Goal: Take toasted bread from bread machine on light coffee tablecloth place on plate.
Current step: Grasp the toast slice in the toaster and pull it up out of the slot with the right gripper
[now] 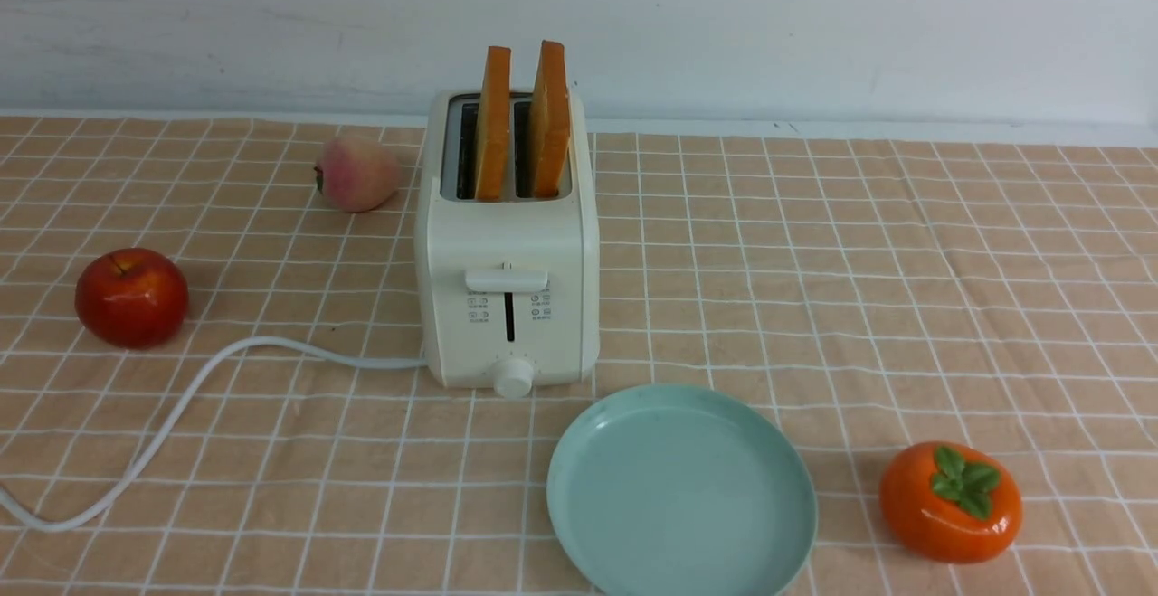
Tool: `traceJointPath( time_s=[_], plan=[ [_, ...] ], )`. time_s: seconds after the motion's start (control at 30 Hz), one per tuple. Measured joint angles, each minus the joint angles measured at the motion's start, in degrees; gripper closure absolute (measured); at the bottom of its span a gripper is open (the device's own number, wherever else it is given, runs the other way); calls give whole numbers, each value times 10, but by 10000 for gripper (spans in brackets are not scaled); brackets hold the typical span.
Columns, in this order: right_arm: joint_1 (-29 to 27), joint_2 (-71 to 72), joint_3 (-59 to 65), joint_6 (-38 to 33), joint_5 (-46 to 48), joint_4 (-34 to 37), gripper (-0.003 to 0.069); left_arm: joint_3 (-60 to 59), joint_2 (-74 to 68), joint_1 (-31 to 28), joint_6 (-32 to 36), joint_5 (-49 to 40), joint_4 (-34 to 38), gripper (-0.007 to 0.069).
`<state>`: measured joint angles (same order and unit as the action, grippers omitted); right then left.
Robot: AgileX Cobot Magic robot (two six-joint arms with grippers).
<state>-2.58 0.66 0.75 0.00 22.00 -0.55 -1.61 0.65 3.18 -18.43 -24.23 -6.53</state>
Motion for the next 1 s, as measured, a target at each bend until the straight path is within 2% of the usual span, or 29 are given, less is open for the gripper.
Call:
traceJointPath(
  time_s=[0.2, 0.43, 0.6, 0.87, 1.0],
  plan=[
    [0, 0, 5, 0, -28, -3, 419, 0, 0, 0, 0, 35, 4, 428],
    [0, 0, 7, 0, -139, -3, 419, -1, 0, 0, -1, 157, 5, 428],
    [0, 0, 7, 42, -254, -3, 419, -1, 0, 0, -2, 277, 5, 422],
    [0, 0, 7, 82, -299, -14, 419, -2, 0, 0, -2, 315, 5, 411],
    [0, 0, 7, 89, -362, -16, 419, -2, 0, 0, -19, 387, 9, 407]
  ],
)
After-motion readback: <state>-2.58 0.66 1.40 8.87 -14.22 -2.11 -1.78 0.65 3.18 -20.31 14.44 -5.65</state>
